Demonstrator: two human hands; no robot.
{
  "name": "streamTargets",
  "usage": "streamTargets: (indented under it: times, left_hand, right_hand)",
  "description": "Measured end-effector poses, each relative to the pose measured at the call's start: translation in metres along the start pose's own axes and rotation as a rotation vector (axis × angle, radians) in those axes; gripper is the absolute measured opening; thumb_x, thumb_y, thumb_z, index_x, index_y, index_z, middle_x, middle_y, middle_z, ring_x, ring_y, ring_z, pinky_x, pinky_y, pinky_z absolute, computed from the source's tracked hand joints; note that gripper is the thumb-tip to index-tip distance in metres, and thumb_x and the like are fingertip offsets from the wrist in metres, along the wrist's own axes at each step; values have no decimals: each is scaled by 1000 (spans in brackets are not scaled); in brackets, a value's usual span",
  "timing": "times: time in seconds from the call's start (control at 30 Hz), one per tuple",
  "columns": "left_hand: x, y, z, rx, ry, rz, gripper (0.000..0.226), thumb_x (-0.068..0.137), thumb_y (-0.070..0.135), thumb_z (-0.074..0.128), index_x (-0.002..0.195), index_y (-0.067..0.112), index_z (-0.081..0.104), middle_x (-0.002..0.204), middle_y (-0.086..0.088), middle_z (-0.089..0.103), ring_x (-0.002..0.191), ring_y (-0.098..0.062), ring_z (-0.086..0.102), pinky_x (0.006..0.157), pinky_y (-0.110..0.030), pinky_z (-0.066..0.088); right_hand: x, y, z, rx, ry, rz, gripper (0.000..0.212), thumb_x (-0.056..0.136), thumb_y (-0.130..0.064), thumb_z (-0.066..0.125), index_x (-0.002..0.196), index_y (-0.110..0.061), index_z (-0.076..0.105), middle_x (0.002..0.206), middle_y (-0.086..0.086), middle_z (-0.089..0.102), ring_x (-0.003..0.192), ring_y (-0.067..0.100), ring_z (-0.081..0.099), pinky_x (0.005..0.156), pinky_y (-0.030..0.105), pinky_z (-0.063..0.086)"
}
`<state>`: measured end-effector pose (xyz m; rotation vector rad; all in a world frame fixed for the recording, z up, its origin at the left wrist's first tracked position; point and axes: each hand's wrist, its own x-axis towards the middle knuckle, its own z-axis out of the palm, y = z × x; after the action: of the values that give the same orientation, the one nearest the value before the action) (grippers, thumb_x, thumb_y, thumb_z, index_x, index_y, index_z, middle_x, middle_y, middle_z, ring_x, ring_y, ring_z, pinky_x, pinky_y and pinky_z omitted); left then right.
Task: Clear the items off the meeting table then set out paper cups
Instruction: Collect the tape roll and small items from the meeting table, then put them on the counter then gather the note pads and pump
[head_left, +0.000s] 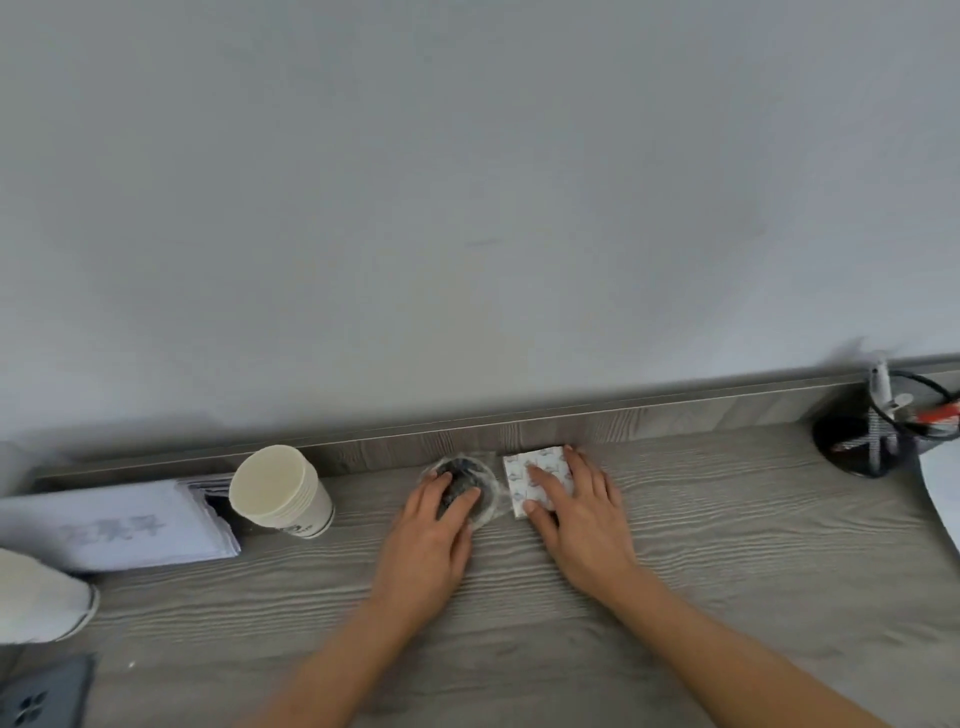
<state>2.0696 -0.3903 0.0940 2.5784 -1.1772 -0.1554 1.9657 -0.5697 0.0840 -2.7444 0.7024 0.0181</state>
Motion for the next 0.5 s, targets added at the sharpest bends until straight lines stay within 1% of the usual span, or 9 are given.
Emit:
streamTargets:
  times: [0.07, 0.1, 0.13, 0.2, 0.23, 0.3, 0.4, 0.47, 0.5]
  left_hand:
    - [4, 2, -15, -22, -52, 11, 41, 90, 32, 50, 129, 22, 55, 139, -9, 49, 125, -29, 48, 99, -43, 49]
    - [6, 2, -23, -34, -86, 13, 41, 90, 32, 52, 130, 22, 55, 140, -7, 46, 125, -27, 46, 100, -41, 47]
    - [8, 3, -31, -34, -94, 27, 41, 90, 33, 53, 130, 22, 55, 140, -5, 45, 124, -26, 46, 101, -39, 44]
    - [14, 5, -46, -28, -51, 48, 38, 91, 34, 54, 127, 22, 57, 133, -4, 49, 116, -24, 48, 96, -36, 42]
    - [14, 9, -53, -44, -30, 65, 37, 91, 34, 54, 126, 22, 57, 127, -2, 52, 112, -23, 50, 93, -35, 42]
    - [7, 14, -65, -148, -70, 81, 34, 92, 34, 55, 124, 23, 57, 117, 1, 57, 106, -18, 54, 86, -30, 42]
    - [-10, 17, -70, -426, -307, 76, 33, 90, 36, 61, 121, 26, 59, 107, 7, 63, 96, -8, 60, 80, -23, 44]
    - [-23, 19, -65, -540, -476, 59, 32, 88, 36, 64, 118, 27, 59, 106, 5, 64, 97, -11, 61, 83, -25, 48]
    - [-30, 21, -61, -587, -536, 44, 32, 87, 33, 65, 118, 25, 60, 107, 1, 64, 100, -16, 62, 85, -26, 48]
  right_hand:
    - [-6, -1, -13, 81, -68, 24, 62, 92, -58, 33, 148, -31, 33, 156, 12, 30, 144, 30, 27, 116, 44, 26]
    - [-10, -1, -21, 146, -79, 49, 63, 93, -54, 41, 149, -28, 30, 155, 9, 32, 141, 28, 31, 114, 42, 30]
    - [-19, 0, -31, 236, -80, 92, 63, 93, -49, 49, 149, -26, 30, 150, 6, 39, 135, 25, 39, 109, 40, 36]
    - [-35, 6, -52, 468, -129, 185, 57, 92, -40, 58, 144, -24, 39, 132, 2, 56, 118, 19, 56, 98, 35, 47]
    - [-50, 9, -61, 567, -168, 233, 53, 92, -38, 60, 140, -22, 45, 122, 1, 63, 109, 15, 61, 95, 33, 50]
    - [-86, 18, -74, 675, -215, 308, 43, 92, -34, 62, 132, -18, 55, 107, -2, 67, 99, 10, 64, 91, 29, 52]
    - [-153, 30, -80, 707, -154, 419, 33, 92, -34, 60, 123, -22, 61, 105, -5, 68, 97, 8, 66, 94, 34, 54]
    - [-200, 33, -79, 739, -111, 519, 29, 92, -35, 60, 120, -26, 62, 104, -6, 71, 96, 6, 67, 90, 32, 55]
    - [-224, 33, -78, 774, -91, 576, 27, 92, -34, 60, 118, -27, 63, 103, -7, 71, 94, 5, 68, 85, 27, 56]
